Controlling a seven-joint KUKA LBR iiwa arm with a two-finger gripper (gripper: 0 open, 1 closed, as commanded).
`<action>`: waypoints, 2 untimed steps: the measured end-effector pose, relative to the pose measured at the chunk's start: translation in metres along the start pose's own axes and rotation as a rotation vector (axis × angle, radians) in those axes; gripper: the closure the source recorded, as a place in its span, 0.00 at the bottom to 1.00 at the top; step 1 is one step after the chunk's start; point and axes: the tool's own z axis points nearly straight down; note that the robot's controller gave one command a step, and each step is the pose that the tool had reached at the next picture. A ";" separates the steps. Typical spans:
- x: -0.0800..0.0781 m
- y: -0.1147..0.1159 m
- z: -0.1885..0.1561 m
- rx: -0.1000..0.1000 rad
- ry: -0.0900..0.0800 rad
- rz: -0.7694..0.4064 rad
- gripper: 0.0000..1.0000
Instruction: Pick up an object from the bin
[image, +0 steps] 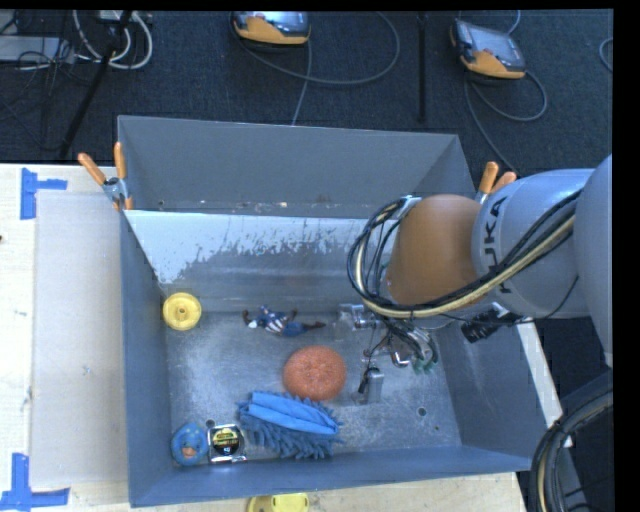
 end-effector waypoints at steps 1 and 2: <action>-0.004 0.021 0.006 -0.001 0.001 -0.158 0.00; -0.012 0.021 0.008 -0.001 -0.002 -0.178 0.00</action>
Offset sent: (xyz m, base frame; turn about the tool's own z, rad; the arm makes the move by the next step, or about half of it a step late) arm 0.0245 0.0227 -0.0154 0.3203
